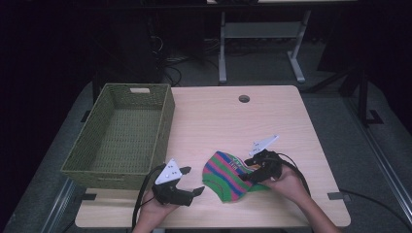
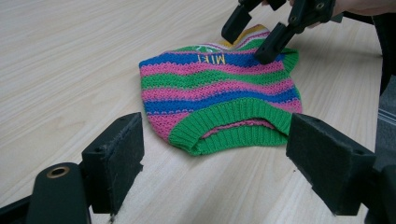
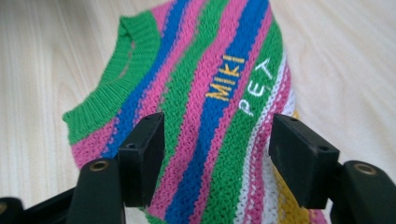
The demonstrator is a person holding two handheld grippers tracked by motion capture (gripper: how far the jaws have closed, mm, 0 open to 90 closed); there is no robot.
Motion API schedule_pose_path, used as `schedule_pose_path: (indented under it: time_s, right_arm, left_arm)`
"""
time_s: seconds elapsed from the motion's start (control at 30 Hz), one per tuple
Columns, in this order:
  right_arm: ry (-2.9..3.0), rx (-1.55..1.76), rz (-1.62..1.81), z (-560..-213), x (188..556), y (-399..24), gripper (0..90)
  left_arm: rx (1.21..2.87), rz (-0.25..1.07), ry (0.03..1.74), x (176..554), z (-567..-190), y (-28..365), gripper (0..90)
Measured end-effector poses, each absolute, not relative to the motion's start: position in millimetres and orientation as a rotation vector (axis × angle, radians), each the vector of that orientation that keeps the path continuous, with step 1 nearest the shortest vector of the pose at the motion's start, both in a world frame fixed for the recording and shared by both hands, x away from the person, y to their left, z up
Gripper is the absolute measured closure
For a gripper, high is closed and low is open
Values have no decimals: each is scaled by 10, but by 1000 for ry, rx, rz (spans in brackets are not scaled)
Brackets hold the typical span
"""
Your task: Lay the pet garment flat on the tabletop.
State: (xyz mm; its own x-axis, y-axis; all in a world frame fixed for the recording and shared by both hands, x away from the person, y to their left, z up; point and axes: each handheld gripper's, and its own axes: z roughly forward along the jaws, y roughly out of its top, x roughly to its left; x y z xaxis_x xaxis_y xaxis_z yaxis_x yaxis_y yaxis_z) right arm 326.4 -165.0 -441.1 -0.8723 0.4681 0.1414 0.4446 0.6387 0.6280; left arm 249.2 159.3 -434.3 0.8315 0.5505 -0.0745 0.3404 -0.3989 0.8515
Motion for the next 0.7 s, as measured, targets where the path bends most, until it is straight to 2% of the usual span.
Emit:
schedule_pose_path:
  time_s: [0.37, 0.7]
  right_arm:
    - [2819, 656, 1159, -4188, 3052, -1616, 365]
    - [2905, 572, 1148, -4265, 2948, -1497, 414]
  left_arm:
    - [2030, 263, 655, 2495, -4347, 1579, 188]
    - [2033, 265, 652, 2494, -4342, 1585, 189]
